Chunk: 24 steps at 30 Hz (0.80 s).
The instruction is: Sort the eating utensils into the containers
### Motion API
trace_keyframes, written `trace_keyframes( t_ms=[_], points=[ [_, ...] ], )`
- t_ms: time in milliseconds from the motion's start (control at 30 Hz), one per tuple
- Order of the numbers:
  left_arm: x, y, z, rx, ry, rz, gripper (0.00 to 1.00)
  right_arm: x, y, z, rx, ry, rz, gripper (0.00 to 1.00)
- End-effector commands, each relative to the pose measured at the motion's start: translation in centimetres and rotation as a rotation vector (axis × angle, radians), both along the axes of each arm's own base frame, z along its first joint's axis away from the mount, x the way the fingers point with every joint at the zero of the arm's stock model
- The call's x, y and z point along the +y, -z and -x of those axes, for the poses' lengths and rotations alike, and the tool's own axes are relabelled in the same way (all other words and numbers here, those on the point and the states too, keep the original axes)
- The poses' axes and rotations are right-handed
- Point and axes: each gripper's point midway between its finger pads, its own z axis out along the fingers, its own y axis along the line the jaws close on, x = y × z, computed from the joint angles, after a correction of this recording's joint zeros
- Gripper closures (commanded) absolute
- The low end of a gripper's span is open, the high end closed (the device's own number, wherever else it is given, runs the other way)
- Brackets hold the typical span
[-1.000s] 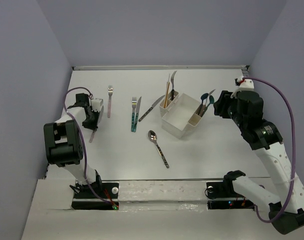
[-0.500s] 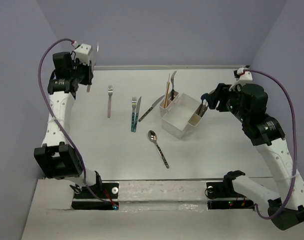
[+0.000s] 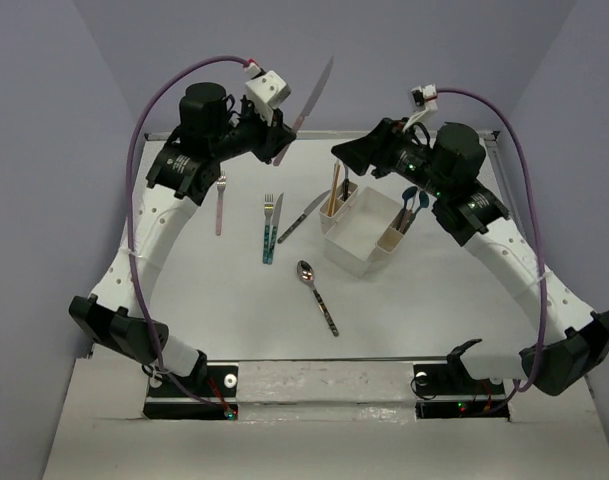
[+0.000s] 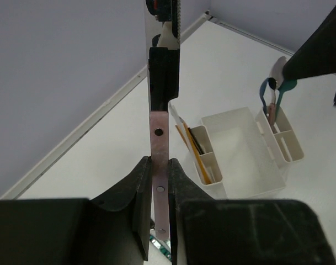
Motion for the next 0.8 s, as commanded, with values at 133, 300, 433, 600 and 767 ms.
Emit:
trace_keyframes(
  t_ms=[133, 300, 433, 600, 767],
  points=[
    [-6.2, -2.1, 2.7, 0.016, 0.147, 0.076, 1.0, 4.7, -6.4, 2.4, -0.159, -0.115, -0.21, 0.32],
    [-7.2, -2.1, 2.8, 0.022, 0.174, 0.081, 1.0, 3.9, -5.9, 0.7, -0.125, -0.019, -0.272, 0.38],
    [-7.3, -2.1, 2.8, 0.019, 0.171, 0.077, 1.0, 2.8, -4.4, -0.4, -0.059, 0.075, -0.283, 0.44],
    [-7.2, -1.9, 2.3, 0.012, 0.156, 0.066, 1.0, 2.0, -3.0, -1.3, -0.002, 0.147, -0.266, 0.44],
    [-7.4, -1.8, 2.3, 0.016, 0.162, 0.065, 1.0, 3.1, -2.9, -2.3, -0.002, 0.127, -0.251, 0.41]
  ],
)
